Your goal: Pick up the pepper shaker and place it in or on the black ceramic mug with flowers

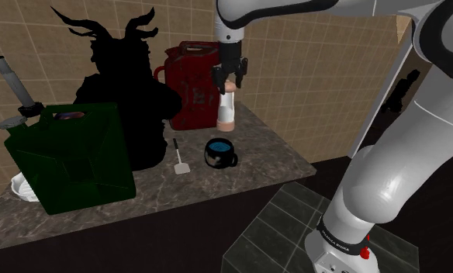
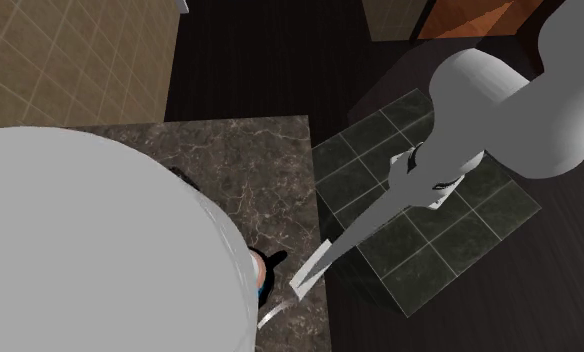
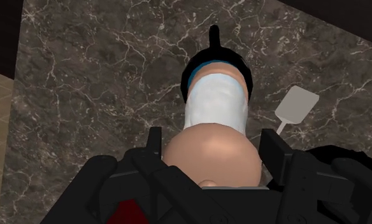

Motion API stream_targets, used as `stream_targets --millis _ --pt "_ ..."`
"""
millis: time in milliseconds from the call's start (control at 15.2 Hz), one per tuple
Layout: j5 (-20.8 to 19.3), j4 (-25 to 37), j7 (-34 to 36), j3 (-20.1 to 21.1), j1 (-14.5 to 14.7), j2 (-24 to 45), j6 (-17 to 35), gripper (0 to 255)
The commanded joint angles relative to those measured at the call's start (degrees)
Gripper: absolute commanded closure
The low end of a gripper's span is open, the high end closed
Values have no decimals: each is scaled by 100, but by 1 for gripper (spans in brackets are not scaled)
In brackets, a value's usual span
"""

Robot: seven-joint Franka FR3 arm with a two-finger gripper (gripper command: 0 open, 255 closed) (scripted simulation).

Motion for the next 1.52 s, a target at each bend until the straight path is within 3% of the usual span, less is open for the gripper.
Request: stream_targets --millis 0,990,1452 --pt "-3 -190 30 0 2 -35 157 255" --pt "-63 -1279 215 -22 -10 26 1293 255" --pt "-66 -1317 222 -23 -11 34 1338 255"
